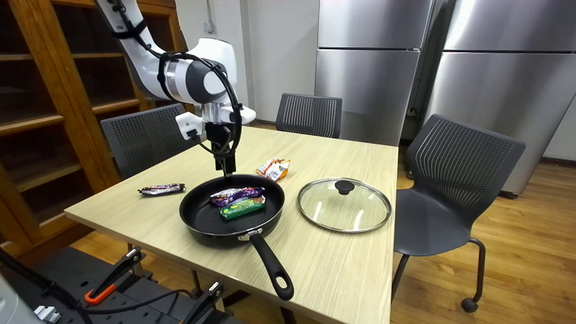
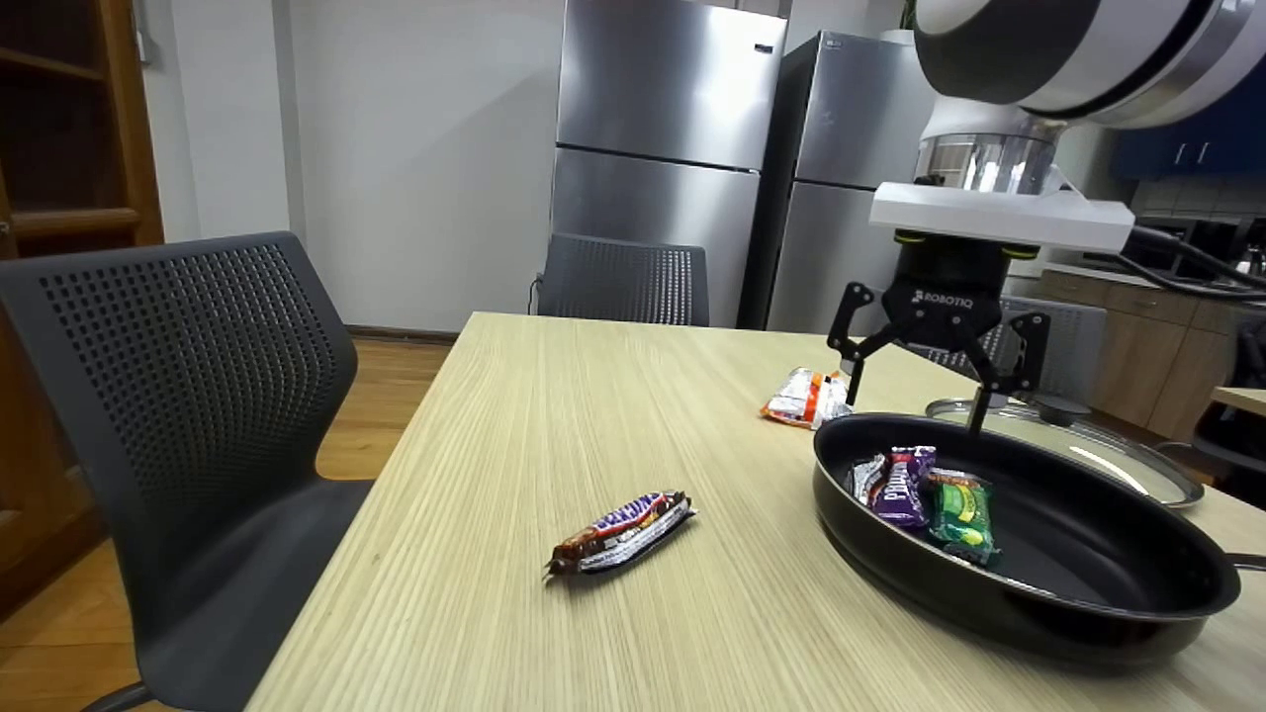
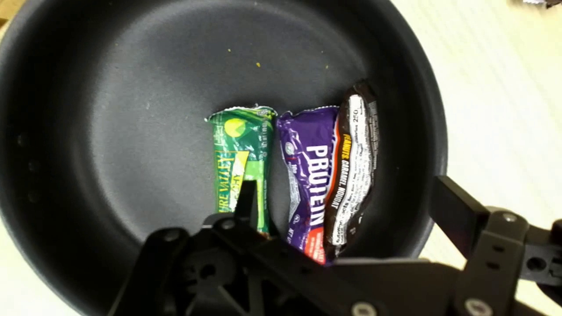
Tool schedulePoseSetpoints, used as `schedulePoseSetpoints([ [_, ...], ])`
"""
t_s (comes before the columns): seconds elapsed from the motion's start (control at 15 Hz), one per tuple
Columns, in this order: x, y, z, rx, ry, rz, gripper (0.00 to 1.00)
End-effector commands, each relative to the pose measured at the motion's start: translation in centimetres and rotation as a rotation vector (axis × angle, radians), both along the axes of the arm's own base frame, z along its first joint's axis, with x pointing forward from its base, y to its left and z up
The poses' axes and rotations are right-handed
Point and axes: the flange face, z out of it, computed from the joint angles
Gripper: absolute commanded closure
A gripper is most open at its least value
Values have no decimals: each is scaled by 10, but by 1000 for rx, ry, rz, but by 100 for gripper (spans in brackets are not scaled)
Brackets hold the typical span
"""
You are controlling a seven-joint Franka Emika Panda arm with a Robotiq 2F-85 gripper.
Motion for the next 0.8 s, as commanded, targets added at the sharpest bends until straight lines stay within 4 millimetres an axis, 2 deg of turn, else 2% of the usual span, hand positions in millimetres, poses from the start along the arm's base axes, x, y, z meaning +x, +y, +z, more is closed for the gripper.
schedulePoseSetpoints([
  [0.0, -4, 32, 26, -34, -36, 18, 0],
  [0.33, -6, 84, 35, -49, -54, 47, 0],
  [0.73, -18, 150, 31, -31, -49, 36, 0],
])
